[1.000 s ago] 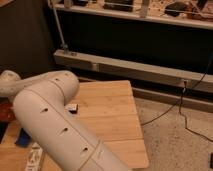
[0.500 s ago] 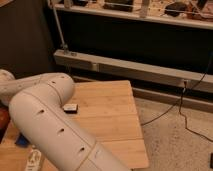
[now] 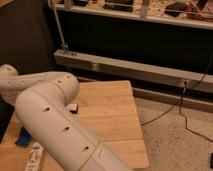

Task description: Push the ceramic bowl across the table

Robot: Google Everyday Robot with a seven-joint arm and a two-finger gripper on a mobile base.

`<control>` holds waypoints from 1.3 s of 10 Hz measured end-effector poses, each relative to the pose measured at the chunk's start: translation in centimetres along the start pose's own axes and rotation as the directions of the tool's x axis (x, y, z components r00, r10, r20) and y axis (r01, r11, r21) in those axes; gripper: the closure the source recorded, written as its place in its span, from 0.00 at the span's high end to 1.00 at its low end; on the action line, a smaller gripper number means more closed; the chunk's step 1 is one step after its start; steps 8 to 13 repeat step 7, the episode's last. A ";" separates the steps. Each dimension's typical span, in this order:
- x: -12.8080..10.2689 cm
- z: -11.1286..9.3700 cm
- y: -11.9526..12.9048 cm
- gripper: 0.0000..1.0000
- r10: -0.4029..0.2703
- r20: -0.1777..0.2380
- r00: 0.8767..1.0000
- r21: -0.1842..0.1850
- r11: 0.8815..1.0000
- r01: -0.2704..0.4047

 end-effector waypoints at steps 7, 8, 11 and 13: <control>1.9 -1.1 -4.0 0.05 0.076 -0.034 0.996 0.025 0.997 -0.076; 1.9 -1.1 -4.0 0.05 0.076 -0.034 0.996 0.025 0.997 -0.076; 1.9 -1.1 -4.0 0.05 0.076 -0.034 0.996 0.025 0.997 -0.076; 1.9 -1.1 -4.0 0.05 0.076 -0.034 0.996 0.025 0.997 -0.076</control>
